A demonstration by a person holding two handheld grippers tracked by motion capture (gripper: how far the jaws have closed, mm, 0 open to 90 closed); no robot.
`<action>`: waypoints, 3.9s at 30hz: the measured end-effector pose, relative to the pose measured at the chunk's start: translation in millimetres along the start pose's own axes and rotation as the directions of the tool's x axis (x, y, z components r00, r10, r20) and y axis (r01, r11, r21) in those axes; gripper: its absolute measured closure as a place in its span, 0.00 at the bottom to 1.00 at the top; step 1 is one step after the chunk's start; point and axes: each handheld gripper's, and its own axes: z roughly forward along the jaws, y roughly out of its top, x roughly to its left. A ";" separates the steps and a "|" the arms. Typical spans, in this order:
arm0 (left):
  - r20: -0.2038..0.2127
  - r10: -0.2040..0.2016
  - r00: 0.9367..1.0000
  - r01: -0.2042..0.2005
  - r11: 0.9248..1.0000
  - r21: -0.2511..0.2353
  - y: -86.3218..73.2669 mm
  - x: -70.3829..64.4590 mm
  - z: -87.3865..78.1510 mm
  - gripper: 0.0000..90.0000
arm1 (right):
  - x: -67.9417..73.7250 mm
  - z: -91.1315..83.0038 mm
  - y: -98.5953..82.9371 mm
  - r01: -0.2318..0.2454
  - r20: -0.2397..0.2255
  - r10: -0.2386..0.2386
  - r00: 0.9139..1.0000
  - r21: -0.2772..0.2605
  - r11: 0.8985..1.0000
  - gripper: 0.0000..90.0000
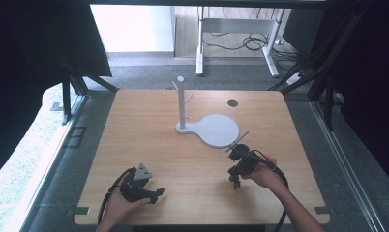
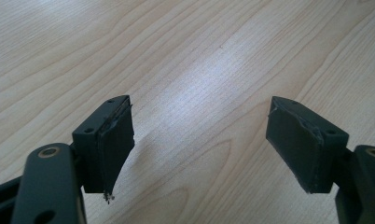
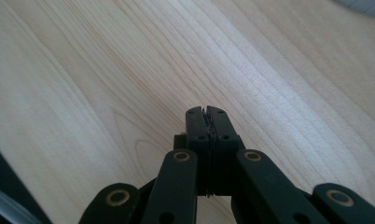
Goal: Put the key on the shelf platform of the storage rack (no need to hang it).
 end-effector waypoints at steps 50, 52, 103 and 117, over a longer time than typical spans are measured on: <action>0.006 0.014 1.000 -0.014 1.000 0.019 0.1 -2.1 3.4 0.26 | -30.1 -43.9 22.6 -0.022 0.073 0.029 0.997 -0.095 0.995 0.99; 0.008 0.015 1.000 -0.015 1.000 0.022 0.1 -2.1 3.7 0.26 | -32.3 -43.7 23.7 -0.024 0.073 0.032 0.997 -0.097 0.995 0.99; 0.011 0.015 1.000 -0.015 1.000 0.025 -0.4 -1.8 4.9 0.25 | -65.5 -44.7 85.6 -0.062 0.099 0.068 0.993 -0.061 0.996 0.99; 0.010 0.016 1.000 -0.016 1.000 0.019 -0.4 -0.5 3.1 0.25 | -72.0 -41.1 100.8 -0.068 0.107 0.074 0.991 -0.064 0.996 0.99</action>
